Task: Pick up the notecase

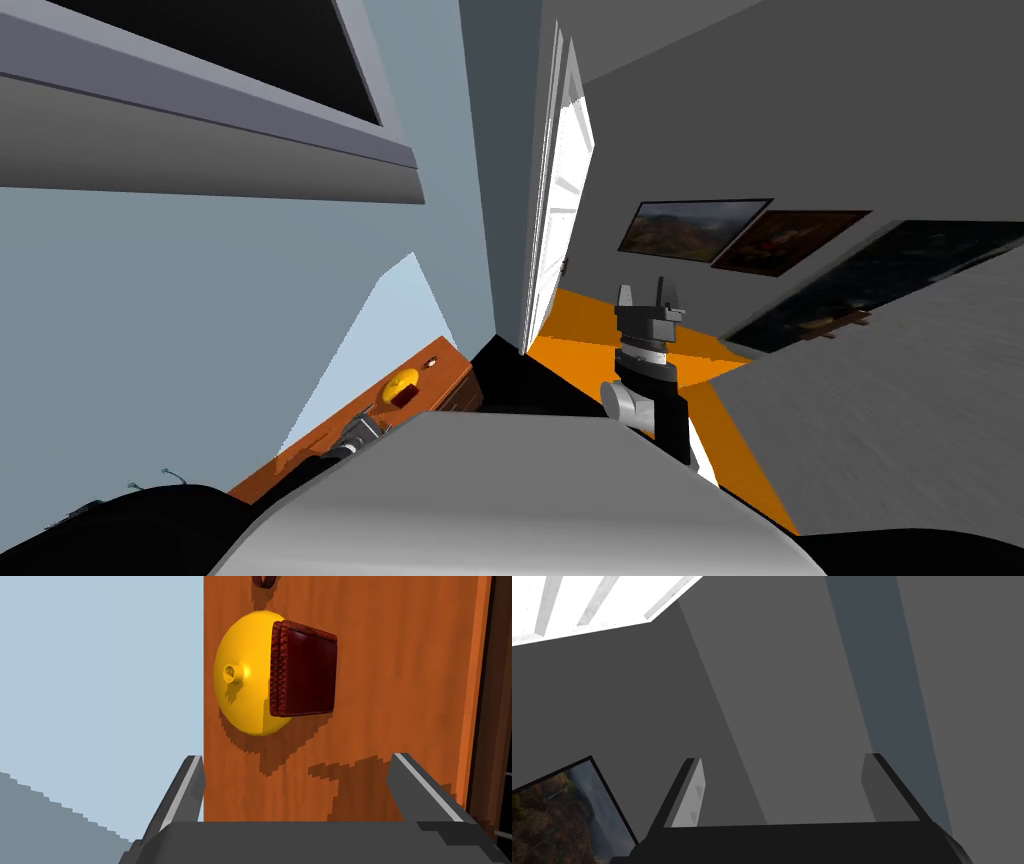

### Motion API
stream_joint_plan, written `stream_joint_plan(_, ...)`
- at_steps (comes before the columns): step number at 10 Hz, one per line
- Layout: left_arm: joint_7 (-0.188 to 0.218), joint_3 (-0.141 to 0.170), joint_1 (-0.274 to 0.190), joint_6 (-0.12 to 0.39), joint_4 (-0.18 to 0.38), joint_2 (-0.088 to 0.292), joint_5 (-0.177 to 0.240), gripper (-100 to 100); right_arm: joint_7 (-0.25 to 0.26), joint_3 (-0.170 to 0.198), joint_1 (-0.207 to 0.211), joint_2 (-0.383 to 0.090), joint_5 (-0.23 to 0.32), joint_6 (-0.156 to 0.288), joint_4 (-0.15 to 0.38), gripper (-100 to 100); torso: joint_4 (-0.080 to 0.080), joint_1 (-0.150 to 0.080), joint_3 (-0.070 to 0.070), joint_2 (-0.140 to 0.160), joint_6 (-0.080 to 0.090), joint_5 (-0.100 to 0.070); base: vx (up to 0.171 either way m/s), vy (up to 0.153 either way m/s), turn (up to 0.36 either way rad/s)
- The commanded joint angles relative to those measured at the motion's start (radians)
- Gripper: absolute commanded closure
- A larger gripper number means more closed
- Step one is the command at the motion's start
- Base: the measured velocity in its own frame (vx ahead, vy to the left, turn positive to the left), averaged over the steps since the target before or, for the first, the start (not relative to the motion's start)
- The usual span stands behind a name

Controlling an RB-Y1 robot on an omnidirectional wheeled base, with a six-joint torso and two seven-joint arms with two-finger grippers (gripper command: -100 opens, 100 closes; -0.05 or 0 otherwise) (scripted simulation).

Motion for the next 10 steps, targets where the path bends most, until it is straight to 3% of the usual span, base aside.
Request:
stream_joint_plan(1,0.021,0.003,0.021,0.05,0.05,0.028,0.05,-100,0.0,0.0,0.0,0.0,0.0,0.0,0.0,0,0.0,0.0,0.0,0.0,0.0,0.0,0.041,0.011,-0.393)
stream_joint_plan(4,0.047,0.017,0.048,0.129,0.116,0.061,0.145,-100,0.0,0.0,0.0,0.0,0.0,0.0,0.0,0,0.0,0.001,-0.001,-0.001,-0.001,0.0,0.038,0.019,-0.293)
stream_joint_plan(7,0.058,0.023,0.06,0.165,0.145,0.076,0.19,-100,0.0,0.0,0.0,0.0,0.0,0.0,0.0,0,0.0,0.0,0.0,0.0,0.0,0.0,0.021,0.01,-0.155)
stream_joint_plan(9,0.079,0.035,0.082,0.229,0.2,0.102,0.252,-100,0.0,0.0,0.0,0.0,0.0,0.0,0.0,0,0.0,0.0,0.0,0.0,-0.001,0.0,0.033,0.022,-0.301)
stream_joint_plan(10,0.079,0.035,0.082,0.235,0.2,0.102,0.268,-100,0.0,0.0,0.0,0.0,0.0,0.0,0.0,0,0.0,0.001,-0.001,-0.001,0.0,0.0,0.034,0.033,-0.108)
